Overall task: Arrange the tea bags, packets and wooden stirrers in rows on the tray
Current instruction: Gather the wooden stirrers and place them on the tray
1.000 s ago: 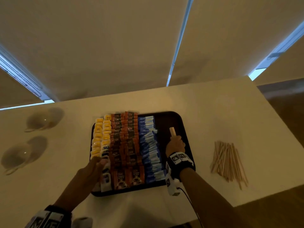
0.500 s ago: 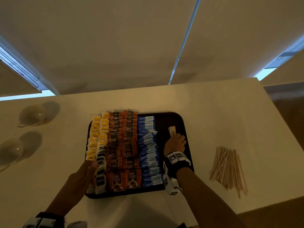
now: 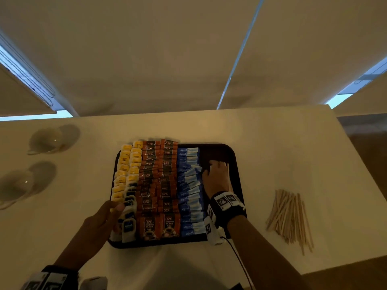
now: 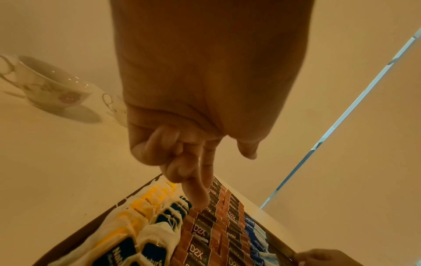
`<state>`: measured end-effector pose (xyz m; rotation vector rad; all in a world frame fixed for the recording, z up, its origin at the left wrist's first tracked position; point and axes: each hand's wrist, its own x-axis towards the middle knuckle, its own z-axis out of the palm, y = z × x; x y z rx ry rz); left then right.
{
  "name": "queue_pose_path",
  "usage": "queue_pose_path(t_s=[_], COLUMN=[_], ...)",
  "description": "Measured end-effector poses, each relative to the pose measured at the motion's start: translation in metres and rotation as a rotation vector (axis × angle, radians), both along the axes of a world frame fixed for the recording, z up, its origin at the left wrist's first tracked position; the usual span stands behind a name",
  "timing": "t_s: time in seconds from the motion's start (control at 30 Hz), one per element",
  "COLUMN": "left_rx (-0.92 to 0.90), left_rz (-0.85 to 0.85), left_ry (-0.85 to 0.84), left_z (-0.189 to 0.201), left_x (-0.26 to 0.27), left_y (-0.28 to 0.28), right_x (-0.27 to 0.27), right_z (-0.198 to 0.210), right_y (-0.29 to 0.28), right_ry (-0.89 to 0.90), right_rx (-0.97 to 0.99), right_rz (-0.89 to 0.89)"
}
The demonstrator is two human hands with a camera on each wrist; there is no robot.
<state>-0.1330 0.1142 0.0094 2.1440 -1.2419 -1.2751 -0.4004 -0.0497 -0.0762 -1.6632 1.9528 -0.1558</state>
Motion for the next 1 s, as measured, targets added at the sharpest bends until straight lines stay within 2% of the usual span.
queue_pose_path(t_s=[0.1, 0.2, 0.4, 0.57, 0.73, 1.0], left_rx=[-0.011, -0.022, -0.045, -0.053, -0.058, -0.035], left_rz=[0.002, 0.022, 0.033, 0.025, 0.029, 0.042], left_ry=[0.002, 0.01, -0.006, -0.012, -0.014, -0.013], left_z=[0.004, 0.005, 0.002, 0.0, -0.004, -0.008], left_x=[0.0, 0.001, 0.005, 0.006, 0.006, 0.004], left_y=[0.004, 0.007, 0.012, 0.013, 0.012, 0.011], right_x=[0.006, 0.013, 0.012, 0.01, 0.016, 0.029], right_z=[-0.001, -0.005, -0.005, -0.006, -0.004, -0.006], right_y=[-0.002, 0.002, 0.006, 0.008, 0.001, -0.002], right_ry=[-0.104, -0.132, -0.047, -0.065, -0.221, -0.496], right_rx=[-0.056, -0.013, 0.036, -0.003, 0.11, 0.128], right_rz=[0.181, 0.284, 0.32, 0.248, -0.016, -0.088])
